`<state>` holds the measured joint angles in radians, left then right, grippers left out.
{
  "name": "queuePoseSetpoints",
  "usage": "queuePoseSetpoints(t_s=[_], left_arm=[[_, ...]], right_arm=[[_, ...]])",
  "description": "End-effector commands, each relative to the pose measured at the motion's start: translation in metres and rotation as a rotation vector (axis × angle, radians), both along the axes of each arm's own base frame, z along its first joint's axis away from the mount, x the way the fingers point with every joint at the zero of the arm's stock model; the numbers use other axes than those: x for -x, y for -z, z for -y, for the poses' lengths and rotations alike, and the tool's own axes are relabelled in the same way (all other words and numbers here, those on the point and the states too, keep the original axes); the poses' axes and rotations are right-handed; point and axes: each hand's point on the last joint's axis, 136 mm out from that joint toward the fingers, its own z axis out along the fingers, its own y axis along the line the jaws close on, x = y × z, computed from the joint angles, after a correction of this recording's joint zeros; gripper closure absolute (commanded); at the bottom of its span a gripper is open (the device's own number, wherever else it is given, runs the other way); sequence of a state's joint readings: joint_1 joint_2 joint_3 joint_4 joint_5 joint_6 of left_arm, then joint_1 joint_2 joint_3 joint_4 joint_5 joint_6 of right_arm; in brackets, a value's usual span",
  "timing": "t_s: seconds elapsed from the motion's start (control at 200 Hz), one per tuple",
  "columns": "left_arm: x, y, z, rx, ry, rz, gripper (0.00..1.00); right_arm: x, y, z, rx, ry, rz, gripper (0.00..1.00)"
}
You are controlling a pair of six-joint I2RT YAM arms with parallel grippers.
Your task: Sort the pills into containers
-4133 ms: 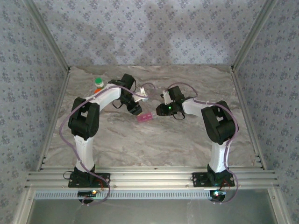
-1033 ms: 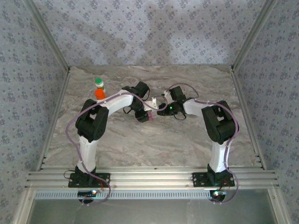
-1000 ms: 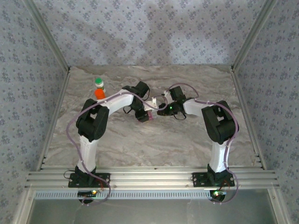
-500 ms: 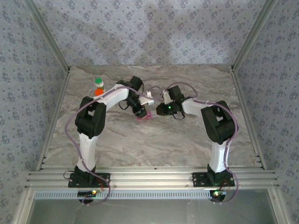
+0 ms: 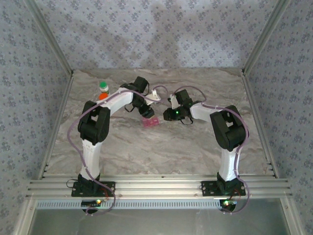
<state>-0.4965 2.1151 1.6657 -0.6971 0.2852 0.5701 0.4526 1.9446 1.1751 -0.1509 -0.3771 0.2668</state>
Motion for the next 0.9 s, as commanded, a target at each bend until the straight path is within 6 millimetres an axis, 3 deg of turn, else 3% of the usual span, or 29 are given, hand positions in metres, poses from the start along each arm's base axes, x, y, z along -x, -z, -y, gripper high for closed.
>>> queuePoseSetpoints(t_s=[0.0, 0.18, 0.29, 0.365, 0.52, 0.605, 0.68, 0.895], left_arm=[[-0.003, -0.006, -0.004, -0.009, 0.000, 0.021, 0.45], [0.007, 0.015, -0.014, -0.064, 0.009, 0.004, 0.45], [0.003, 0.015, -0.017, -0.088, 0.008, 0.022, 0.45], [-0.002, 0.001, -0.013, -0.066, -0.001, 0.043, 0.45], [-0.011, -0.054, 0.002, 0.068, -0.020, 0.156, 0.41], [-0.010, -0.071, 0.002, 0.093, -0.004, 0.209, 0.37], [-0.001, -0.074, -0.002, 0.089, 0.033, 0.226, 0.30], [0.036, -0.056, -0.015, 0.063, 0.153, 0.166, 0.21]], right_arm=[[0.050, 0.072, 0.041, 0.242, 0.003, -0.213, 0.71], [0.050, 0.073, 0.039, 0.242, 0.002, -0.211, 0.71], [0.050, 0.073, 0.038, 0.243, -0.002, -0.210, 0.71], [0.050, 0.073, 0.038, 0.244, -0.003, -0.209, 0.71], [0.051, 0.073, 0.037, 0.246, -0.004, -0.209, 0.71], [0.051, 0.073, 0.038, 0.248, -0.004, -0.211, 0.71], [0.051, 0.073, 0.038, 0.246, -0.005, -0.212, 0.71], [0.052, 0.072, 0.035, 0.242, -0.011, -0.212, 0.71]])
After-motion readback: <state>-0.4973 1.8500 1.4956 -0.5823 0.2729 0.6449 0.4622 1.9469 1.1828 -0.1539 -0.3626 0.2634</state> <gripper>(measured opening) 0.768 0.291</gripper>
